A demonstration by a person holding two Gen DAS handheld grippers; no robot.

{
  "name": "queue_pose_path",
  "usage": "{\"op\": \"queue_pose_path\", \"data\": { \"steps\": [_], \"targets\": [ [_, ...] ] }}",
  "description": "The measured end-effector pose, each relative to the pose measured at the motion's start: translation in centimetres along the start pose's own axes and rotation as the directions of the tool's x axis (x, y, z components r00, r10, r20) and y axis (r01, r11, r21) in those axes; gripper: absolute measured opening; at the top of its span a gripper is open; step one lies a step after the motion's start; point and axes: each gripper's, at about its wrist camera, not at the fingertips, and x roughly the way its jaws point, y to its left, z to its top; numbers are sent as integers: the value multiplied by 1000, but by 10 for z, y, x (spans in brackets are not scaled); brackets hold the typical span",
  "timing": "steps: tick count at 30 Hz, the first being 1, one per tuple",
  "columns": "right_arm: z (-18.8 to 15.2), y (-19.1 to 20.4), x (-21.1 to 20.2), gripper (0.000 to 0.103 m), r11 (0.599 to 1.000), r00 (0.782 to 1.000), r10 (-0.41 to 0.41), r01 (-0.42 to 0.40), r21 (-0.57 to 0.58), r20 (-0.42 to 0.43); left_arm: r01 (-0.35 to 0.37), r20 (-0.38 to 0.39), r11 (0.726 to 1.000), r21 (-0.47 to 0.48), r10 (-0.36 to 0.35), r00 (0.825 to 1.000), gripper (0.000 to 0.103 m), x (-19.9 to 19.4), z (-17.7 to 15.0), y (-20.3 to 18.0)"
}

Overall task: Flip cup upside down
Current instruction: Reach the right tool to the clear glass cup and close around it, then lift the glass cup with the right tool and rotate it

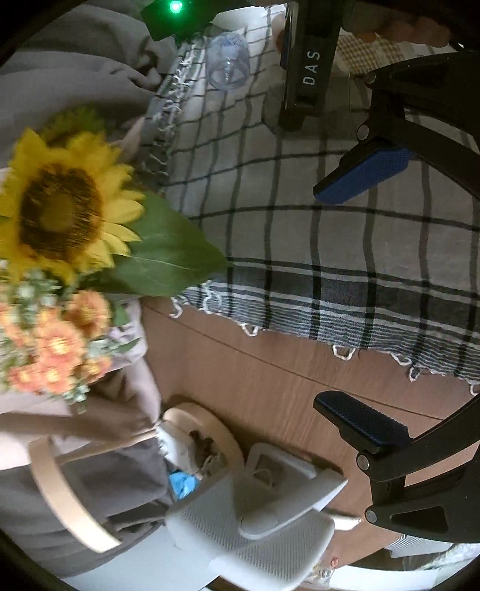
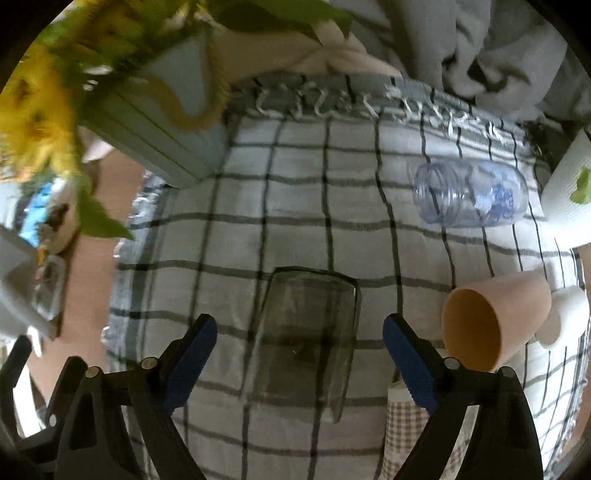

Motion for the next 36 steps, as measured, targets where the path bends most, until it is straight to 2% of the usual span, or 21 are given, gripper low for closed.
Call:
{"op": "queue_pose_path", "data": {
  "steps": [5,10,16,21,26,31,36],
  "targets": [
    [4,1,24,85,999,997,-35,36,12,-67,18,-39,1000,0,-18,999,103,18,-2,1],
    [4,1,39,72,998,990,-62,66,25,-129,22,-42,1000,-1,-22,999,103,23,-1,1],
    [6,-1,33,69,998,989,-63,67,20,-133,25,-22,1000,6,-25,999,103,15,1,-1],
    [4,0,-4,69,999,997,-34,34,-2,-73,42,8,999,14,-42,999,103,-2,1,-2],
    [-4,-10,-57,69,1000,1000,24,-24,-8,17,67,38,998,14,-67,997,103,-26,-1,-12],
    [-26,-27,-94,70,999,995,40,-41,8,92,102,56,994,43,-105,993,103,-50,-6,-37],
    [-52,-57,-119,70,999,992,33,-38,37,119,136,57,987,84,-141,988,103,-68,-22,-72]
  ]
}}
